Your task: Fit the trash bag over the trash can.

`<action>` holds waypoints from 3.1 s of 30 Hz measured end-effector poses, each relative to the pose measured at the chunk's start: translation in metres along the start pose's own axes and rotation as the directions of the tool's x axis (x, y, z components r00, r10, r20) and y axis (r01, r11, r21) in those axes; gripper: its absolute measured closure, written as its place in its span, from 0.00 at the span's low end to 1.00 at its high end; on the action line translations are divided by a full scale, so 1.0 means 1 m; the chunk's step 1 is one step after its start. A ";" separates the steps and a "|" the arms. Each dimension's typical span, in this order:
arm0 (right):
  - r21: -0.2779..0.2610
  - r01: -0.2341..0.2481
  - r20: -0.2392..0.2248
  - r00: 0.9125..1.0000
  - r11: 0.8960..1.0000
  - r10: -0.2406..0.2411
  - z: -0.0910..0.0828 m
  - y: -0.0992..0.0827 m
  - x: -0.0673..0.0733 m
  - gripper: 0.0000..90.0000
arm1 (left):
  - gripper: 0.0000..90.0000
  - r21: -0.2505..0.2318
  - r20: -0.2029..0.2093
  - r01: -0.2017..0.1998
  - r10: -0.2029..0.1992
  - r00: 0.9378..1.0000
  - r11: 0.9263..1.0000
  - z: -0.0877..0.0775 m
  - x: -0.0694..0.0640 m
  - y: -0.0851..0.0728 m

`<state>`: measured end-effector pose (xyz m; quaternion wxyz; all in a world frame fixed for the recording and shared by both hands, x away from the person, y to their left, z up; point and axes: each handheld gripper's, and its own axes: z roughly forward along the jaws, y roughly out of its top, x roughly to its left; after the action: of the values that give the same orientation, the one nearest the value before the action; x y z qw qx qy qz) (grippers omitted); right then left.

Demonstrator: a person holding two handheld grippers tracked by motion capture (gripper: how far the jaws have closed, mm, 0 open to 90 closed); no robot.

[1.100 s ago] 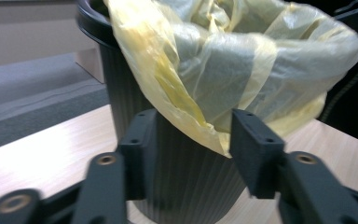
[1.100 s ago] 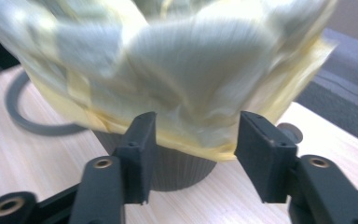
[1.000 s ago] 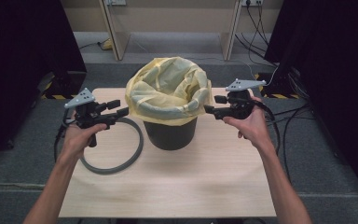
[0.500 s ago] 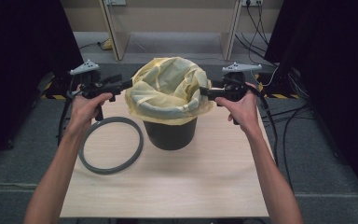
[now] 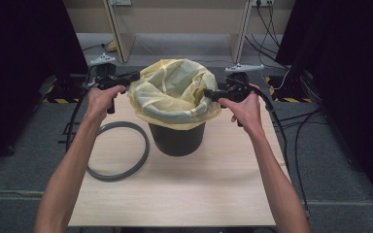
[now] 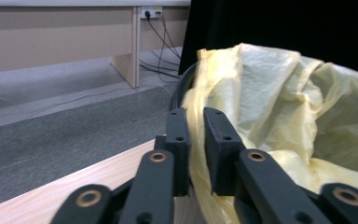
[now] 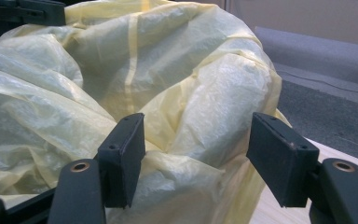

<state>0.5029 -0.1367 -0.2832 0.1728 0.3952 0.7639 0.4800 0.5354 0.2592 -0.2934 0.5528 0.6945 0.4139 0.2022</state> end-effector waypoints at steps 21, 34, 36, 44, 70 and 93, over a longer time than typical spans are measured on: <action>-0.003 -0.022 -0.001 1.000 1.000 0.022 0.005 0.001 -0.006 0.43 | 1.00 0.170 -0.058 -0.014 0.024 0.998 0.985 0.031 0.021 -0.080; -0.051 -0.039 -0.008 0.999 0.998 0.039 -0.016 0.001 -0.013 0.42 | 0.93 0.079 -0.004 -0.013 0.014 1.000 0.997 0.000 0.012 -0.089; -0.051 -0.018 -0.009 1.000 0.999 0.018 -0.027 -0.002 -0.012 0.43 | 0.92 0.072 0.004 -0.021 0.021 1.000 0.997 -0.003 0.010 -0.091; 0.021 -0.032 0.039 0.999 0.999 0.032 -0.033 -0.035 -0.022 0.44 | 0.88 0.063 0.023 -0.033 0.031 0.999 0.997 -0.009 0.002 -0.095; 0.077 -0.061 -0.060 0.996 0.995 0.065 0.039 -0.065 -0.034 1.00 | 0.96 0.074 0.041 -0.048 0.045 0.998 0.996 -0.008 -0.005 -0.100; 0.054 -0.104 0.030 0.994 0.993 0.102 0.021 -0.068 -0.057 0.54 | 0.79 0.111 0.031 -0.095 0.092 0.995 0.989 -0.025 -0.016 -0.124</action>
<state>0.5226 -0.1835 -0.3595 0.1469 0.4451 0.7532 0.4614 0.4638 0.2673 -0.3989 0.5082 0.7455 0.3845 0.1954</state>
